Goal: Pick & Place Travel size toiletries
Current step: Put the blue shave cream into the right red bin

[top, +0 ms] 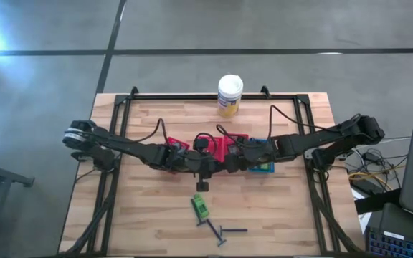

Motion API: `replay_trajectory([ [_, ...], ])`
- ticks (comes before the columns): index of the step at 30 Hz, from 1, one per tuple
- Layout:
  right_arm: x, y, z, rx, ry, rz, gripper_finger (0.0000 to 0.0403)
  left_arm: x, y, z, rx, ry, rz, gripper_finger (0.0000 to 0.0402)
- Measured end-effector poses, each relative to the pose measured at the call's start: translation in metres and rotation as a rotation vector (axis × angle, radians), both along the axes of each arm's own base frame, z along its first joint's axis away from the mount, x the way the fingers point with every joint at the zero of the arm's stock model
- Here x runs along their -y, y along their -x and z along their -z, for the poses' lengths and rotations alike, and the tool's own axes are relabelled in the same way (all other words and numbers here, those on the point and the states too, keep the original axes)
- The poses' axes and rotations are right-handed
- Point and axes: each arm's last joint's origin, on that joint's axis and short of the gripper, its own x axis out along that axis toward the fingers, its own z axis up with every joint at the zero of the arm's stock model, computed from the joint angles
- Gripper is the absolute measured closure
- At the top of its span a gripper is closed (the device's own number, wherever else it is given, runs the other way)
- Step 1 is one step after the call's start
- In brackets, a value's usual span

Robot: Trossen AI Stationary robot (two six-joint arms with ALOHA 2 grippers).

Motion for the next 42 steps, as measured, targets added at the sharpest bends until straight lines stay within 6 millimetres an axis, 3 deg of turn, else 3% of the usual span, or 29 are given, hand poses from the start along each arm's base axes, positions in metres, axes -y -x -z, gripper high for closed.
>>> replay_trajectory([
  [11,0.005,0.0,0.001,-0.011,0.033,-0.023,0.0284,-0.001,0.0,0.0,0.001,-0.015,-0.024,0.0274],
  [21,0.016,0.011,0.015,-0.191,0.128,0.014,0.0284,-0.005,0.003,0.002,-0.009,-0.017,-0.164,0.0171],
  [28,0.019,0.035,0.014,-0.328,0.352,0.167,0.0284,-0.005,0.021,0.012,-0.179,-0.015,-0.269,0.0133],
  [31,0.013,0.043,0.017,-0.403,0.477,0.138,0.0284,-0.006,0.029,0.018,-0.267,0.009,-0.319,0.0133],
  [37,0.007,0.03,0.044,-0.55,0.679,-0.05,0.0278,-0.007,0.037,0.026,-0.346,0.054,-0.369,0.0135],
  [42,0.007,0.021,0.054,-0.734,0.895,-0.016,0.0252,-0.005,0.039,0.03,-0.377,0.116,-0.348,0.0135],
])
